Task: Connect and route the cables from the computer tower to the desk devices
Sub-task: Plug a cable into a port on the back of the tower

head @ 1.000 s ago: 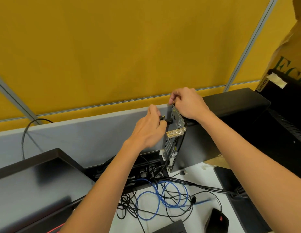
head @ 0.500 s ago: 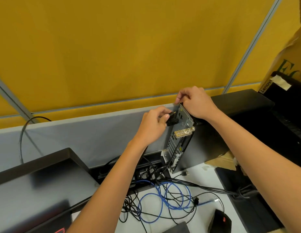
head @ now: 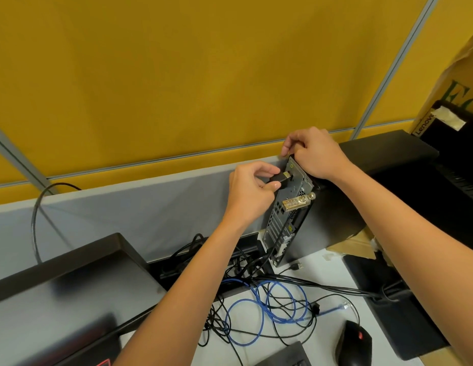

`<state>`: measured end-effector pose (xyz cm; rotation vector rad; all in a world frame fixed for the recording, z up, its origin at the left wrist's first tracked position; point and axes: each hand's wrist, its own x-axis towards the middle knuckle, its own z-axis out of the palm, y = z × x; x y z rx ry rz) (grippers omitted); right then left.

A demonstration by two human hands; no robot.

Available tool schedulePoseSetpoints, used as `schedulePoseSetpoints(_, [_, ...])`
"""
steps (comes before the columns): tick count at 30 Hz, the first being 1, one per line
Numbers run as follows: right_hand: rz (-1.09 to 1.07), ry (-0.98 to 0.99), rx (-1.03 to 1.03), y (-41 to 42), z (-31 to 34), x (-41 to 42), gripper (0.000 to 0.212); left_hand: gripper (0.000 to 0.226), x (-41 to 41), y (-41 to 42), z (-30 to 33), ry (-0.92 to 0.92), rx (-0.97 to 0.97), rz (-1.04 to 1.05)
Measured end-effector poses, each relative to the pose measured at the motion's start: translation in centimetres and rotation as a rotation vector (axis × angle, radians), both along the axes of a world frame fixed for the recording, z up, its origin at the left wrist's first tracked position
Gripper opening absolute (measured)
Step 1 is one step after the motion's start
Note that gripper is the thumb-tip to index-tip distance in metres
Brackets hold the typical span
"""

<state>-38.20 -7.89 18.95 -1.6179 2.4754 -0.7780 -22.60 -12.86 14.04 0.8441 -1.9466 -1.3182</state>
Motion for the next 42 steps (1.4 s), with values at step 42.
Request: schedulePoseSetpoints(42, [0.162, 0.017, -0.062, 0.4, 0.0, -1.9, 0.019, 0.02, -0.5, -0.7, 0.7, -0.112, -0.022, -0.05])
